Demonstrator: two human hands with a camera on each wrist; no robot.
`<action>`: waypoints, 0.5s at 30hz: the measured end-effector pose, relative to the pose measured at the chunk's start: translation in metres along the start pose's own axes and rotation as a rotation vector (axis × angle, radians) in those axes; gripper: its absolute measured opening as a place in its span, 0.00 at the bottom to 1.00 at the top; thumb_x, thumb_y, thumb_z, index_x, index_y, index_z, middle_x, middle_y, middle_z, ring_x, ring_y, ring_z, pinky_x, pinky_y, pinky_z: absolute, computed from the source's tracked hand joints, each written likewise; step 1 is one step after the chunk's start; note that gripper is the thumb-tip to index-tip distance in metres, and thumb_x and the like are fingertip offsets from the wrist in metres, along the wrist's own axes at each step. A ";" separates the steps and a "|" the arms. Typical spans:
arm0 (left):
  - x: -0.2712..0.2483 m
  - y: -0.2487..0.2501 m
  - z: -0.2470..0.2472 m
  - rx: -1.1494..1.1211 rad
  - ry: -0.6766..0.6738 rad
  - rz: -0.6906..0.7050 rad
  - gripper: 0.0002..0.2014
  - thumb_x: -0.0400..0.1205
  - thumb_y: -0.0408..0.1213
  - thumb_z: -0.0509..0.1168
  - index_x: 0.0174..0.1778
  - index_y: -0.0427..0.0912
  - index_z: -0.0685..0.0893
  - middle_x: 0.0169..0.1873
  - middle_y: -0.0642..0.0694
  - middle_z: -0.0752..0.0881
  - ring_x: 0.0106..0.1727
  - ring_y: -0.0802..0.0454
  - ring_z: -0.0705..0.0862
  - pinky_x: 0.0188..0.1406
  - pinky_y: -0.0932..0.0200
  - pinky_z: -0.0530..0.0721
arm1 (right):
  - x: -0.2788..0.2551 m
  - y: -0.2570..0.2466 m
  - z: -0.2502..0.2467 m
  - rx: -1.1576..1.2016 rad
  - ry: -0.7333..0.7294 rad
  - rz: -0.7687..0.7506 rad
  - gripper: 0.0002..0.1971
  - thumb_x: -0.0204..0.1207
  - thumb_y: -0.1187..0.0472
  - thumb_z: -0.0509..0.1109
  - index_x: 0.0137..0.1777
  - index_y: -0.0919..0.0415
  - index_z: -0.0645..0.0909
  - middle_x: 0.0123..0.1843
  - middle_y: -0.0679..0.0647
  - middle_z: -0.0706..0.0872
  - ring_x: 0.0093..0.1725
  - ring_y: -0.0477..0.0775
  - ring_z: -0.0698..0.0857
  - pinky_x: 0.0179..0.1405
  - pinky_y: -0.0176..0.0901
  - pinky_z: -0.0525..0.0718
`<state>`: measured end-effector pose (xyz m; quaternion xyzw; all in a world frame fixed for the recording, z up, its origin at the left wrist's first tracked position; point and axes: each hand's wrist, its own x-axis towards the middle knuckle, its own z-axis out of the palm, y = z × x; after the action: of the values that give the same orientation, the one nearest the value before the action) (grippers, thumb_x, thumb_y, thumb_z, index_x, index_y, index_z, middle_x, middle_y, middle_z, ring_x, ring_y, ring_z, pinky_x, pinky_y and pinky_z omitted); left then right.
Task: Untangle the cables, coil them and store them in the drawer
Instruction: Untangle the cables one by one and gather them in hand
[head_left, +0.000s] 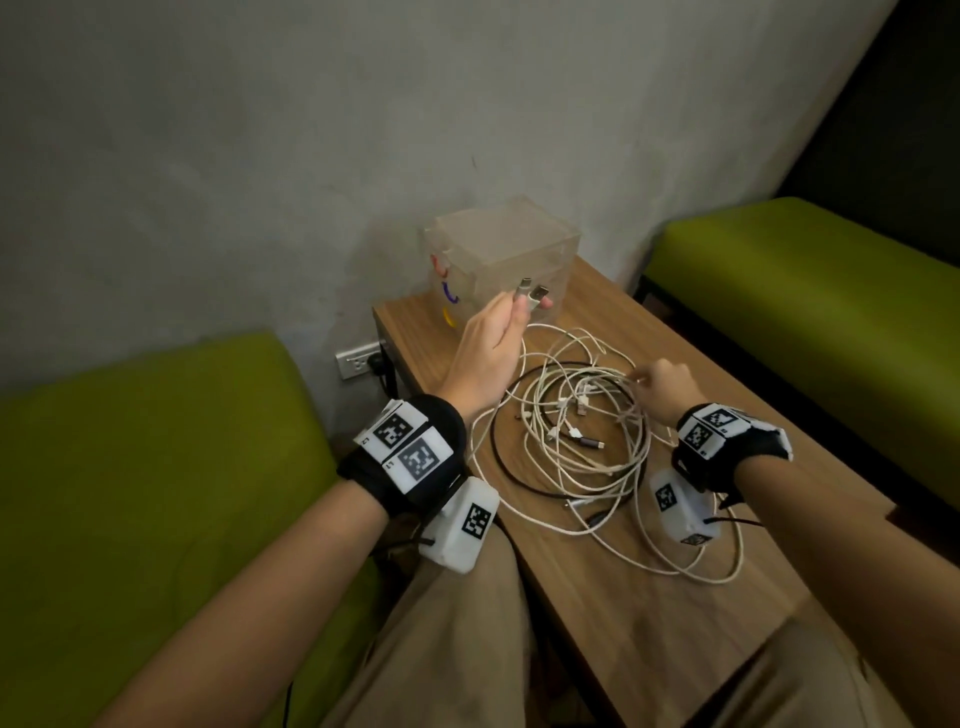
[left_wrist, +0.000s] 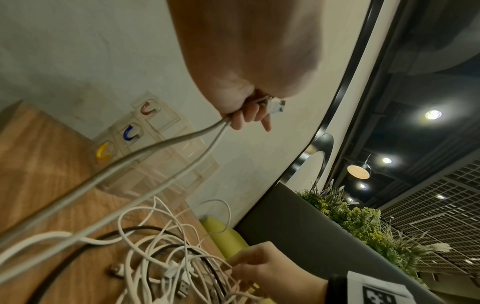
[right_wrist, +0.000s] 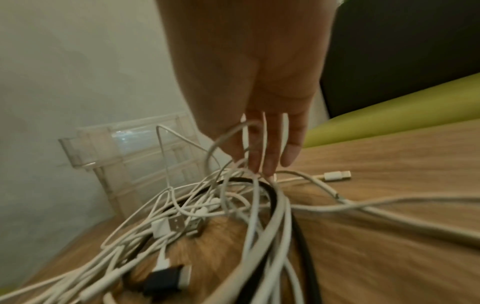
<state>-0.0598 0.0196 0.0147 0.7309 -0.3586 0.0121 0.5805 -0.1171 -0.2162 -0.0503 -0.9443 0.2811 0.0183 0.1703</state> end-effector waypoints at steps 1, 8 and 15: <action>0.000 -0.002 0.002 -0.007 -0.004 -0.014 0.18 0.88 0.36 0.47 0.60 0.35 0.81 0.36 0.59 0.75 0.37 0.75 0.75 0.45 0.71 0.72 | 0.000 -0.001 -0.003 0.003 -0.048 -0.035 0.11 0.79 0.64 0.62 0.56 0.61 0.85 0.53 0.63 0.87 0.49 0.60 0.85 0.49 0.46 0.82; 0.000 -0.014 0.006 0.009 0.004 -0.037 0.18 0.88 0.35 0.46 0.57 0.38 0.82 0.34 0.61 0.73 0.38 0.66 0.73 0.42 0.68 0.71 | 0.017 -0.004 -0.019 0.071 0.144 0.040 0.15 0.79 0.65 0.59 0.61 0.58 0.81 0.57 0.64 0.85 0.57 0.65 0.83 0.53 0.50 0.80; 0.000 -0.027 0.002 0.041 -0.017 0.000 0.15 0.87 0.33 0.48 0.52 0.35 0.80 0.43 0.54 0.79 0.39 0.77 0.75 0.43 0.78 0.70 | 0.037 -0.018 -0.014 0.013 0.067 0.056 0.14 0.77 0.65 0.60 0.58 0.59 0.82 0.61 0.64 0.83 0.59 0.67 0.82 0.58 0.55 0.83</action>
<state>-0.0459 0.0196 -0.0084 0.7426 -0.3634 0.0132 0.5624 -0.0767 -0.2263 -0.0363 -0.9349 0.3132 -0.0104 0.1665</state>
